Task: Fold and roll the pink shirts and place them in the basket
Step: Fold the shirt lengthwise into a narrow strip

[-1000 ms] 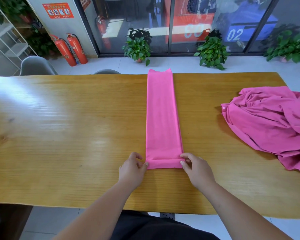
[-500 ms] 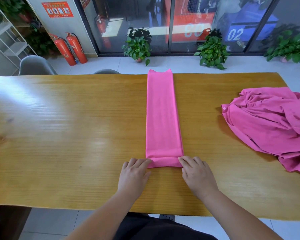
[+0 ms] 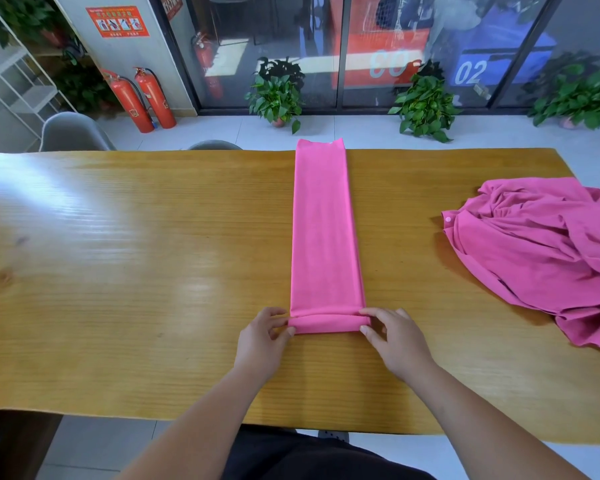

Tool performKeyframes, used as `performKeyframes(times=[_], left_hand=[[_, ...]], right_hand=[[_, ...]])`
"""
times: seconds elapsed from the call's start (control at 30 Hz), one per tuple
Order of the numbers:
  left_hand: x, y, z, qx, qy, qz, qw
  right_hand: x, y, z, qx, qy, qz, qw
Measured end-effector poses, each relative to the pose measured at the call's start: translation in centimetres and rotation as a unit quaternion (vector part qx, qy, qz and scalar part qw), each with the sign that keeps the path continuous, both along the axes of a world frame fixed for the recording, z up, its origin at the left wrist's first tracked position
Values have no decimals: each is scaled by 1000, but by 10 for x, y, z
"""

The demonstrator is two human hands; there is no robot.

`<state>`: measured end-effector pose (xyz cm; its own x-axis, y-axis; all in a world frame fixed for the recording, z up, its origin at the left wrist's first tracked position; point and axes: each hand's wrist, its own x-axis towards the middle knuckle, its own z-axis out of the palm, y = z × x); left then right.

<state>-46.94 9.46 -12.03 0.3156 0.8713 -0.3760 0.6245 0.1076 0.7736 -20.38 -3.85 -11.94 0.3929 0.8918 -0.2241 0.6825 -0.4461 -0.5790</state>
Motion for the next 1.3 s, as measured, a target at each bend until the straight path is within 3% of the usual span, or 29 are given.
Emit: performKeyframes(times=[0.2, 0.37, 0.43, 0.53, 0.57, 0.67, 1.0, 1.13, 1.3], left_hand=[[-5, 0, -3, -37, -19, 38, 998], [12, 8, 5, 98, 91, 14, 991], [16, 11, 5, 221, 148, -62, 962], [14, 12, -2, 403, 194, -217, 868], [13, 10, -5, 425, 198, -238, 851], [6, 2, -8, 445, 191, -230, 844], [13, 5, 7, 248, 185, -173, 935], [12, 14, 13, 120, 99, -106, 982], [5, 22, 9, 33, 44, -69, 996]], right_hand=[[-2, 0, 1, 19, 74, -67, 995], [-7, 11, 4, 22, -16, -64, 998], [-9, 15, 2, 56, -98, -33, 993], [-9, 14, -7, 113, -242, 57, 962], [-9, 11, -11, 127, -281, 86, 947], [-9, 2, -20, 151, -337, 124, 921], [-2, 11, -13, 54, -280, 112, 952], [2, 21, -5, 10, -160, 78, 984], [11, 18, 0, -19, -30, 41, 999]])
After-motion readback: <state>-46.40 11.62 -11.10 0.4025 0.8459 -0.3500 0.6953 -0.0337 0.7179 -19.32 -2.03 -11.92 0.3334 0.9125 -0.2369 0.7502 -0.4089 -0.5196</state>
